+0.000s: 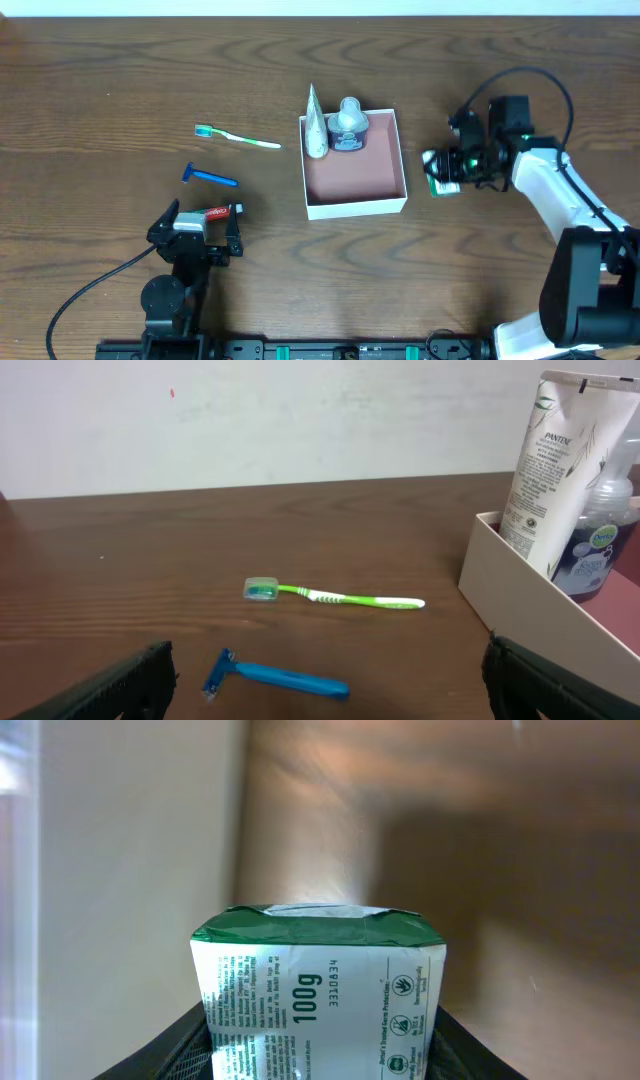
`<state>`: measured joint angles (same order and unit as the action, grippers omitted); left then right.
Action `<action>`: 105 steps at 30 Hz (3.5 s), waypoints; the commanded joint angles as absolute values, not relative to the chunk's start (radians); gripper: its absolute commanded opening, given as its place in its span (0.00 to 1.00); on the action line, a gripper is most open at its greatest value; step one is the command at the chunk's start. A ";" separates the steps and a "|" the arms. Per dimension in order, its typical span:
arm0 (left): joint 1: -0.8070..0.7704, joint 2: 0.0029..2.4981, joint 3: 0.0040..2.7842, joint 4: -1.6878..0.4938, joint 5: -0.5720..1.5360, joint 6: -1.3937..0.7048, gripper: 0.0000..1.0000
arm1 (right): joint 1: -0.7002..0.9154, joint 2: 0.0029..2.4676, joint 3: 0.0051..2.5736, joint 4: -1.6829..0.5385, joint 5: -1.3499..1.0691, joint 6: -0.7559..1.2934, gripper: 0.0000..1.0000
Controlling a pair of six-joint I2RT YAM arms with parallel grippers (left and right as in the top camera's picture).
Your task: Pack container
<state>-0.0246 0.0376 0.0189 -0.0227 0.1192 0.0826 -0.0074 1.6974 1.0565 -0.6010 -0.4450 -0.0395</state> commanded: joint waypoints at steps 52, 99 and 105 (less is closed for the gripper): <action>-0.029 0.039 0.004 -0.060 0.127 0.085 0.98 | 0.321 1.734 1.146 -0.228 -0.318 0.299 0.68; -0.029 0.039 0.004 -0.053 0.127 0.085 0.98 | -0.244 1.377 1.145 -0.711 -0.134 0.317 0.99; -0.029 0.039 0.035 -0.059 0.194 0.069 0.98 | -0.260 1.380 1.144 -0.736 -0.109 0.318 0.99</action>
